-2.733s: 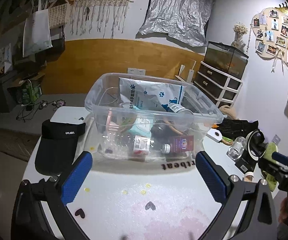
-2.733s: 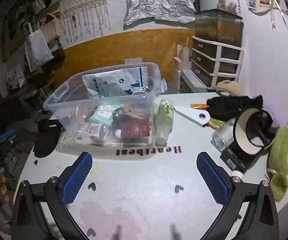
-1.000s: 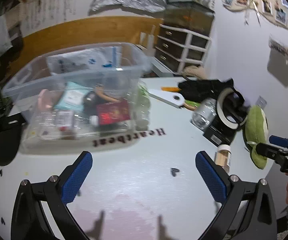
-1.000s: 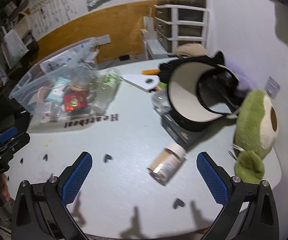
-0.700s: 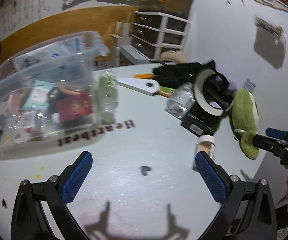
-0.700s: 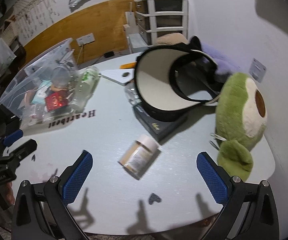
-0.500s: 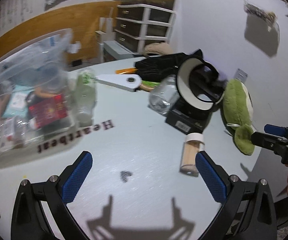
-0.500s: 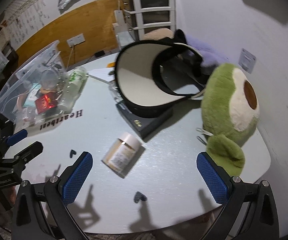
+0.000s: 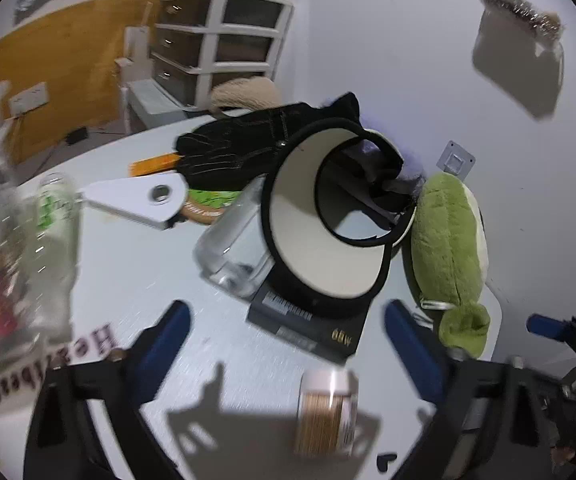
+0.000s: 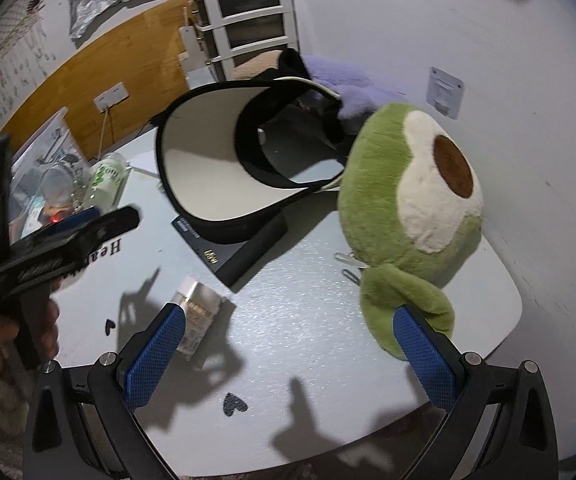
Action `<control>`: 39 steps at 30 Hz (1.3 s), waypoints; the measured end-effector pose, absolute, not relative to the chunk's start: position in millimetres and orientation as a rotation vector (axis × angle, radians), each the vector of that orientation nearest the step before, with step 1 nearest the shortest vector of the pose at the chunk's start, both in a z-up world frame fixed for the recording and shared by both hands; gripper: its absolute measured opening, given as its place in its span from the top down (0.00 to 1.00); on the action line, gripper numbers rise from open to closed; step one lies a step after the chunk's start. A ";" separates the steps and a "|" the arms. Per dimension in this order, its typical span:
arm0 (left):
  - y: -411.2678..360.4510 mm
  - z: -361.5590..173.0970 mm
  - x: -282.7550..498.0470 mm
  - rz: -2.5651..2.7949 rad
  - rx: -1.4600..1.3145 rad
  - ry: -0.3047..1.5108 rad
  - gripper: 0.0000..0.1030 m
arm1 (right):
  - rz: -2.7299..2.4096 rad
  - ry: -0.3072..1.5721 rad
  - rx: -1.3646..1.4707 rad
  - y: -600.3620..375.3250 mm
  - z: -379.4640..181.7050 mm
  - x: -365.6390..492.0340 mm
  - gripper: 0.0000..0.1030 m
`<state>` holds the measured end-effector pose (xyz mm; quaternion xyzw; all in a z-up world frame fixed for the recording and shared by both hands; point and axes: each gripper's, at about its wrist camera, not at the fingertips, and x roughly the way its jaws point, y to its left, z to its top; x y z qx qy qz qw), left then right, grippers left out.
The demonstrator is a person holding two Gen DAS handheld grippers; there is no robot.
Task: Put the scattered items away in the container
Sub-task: 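Grasp the sun visor band with the right gripper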
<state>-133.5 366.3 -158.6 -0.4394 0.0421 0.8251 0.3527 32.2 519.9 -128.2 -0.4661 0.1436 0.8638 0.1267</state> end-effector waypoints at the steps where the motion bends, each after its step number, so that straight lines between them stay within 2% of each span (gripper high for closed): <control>1: 372.2 -160.7 -139.9 2.125 -1.148 0.108 0.21 | 2.508 0.420 -1.356 521.4 -128.5 32.3 0.00; 8: 403.6 -170.5 -174.0 2.085 -1.168 0.127 0.21 | 2.467 0.439 -1.351 529.2 -131.5 34.3 0.00; 9: 407.5 -172.1 -178.3 2.078 -1.172 0.130 0.27 | 2.462 0.442 -1.351 529.9 -132.1 34.7 0.00; 10: 411.0 -174.8 -182.0 2.063 -1.185 0.136 0.44 | 2.458 0.445 -1.351 530.3 -132.8 34.9 0.00; 13: 416.2 -183.6 -190.1 2.027 -1.235 0.137 0.76 | 2.448 0.454 -1.352 530.9 -134.6 34.6 0.00; 14: 413.9 -185.7 -192.4 2.011 -1.250 0.115 0.80 | 2.447 0.458 -1.354 530.7 -135.1 34.3 0.00; 19: 397.9 -191.5 -189.1 1.958 -1.295 0.018 0.84 | 2.452 0.491 -1.363 529.6 -139.2 28.5 0.00; 29: 355.8 -191.2 -145.3 1.912 -1.331 -0.102 0.90 | 2.452 0.782 -1.345 548.0 -161.1 1.3 0.00; 30: 350.2 -192.2 -143.1 1.912 -1.342 -0.120 0.90 | 2.443 0.840 -1.342 551.8 -166.3 -2.2 0.02; 31: 345.0 -193.3 -142.0 1.912 -1.352 -0.141 0.90 | 2.432 0.902 -1.339 555.8 -171.9 -5.7 0.09; 36: 322.6 -193.3 -131.2 1.924 -1.374 -0.197 0.90 | 2.268 1.215 -1.291 579.0 -208.8 -20.2 0.30; 39: 311.8 -193.0 -125.5 1.922 -1.382 -0.216 0.90 | 2.195 1.360 -1.277 586.6 -231.3 -30.7 0.36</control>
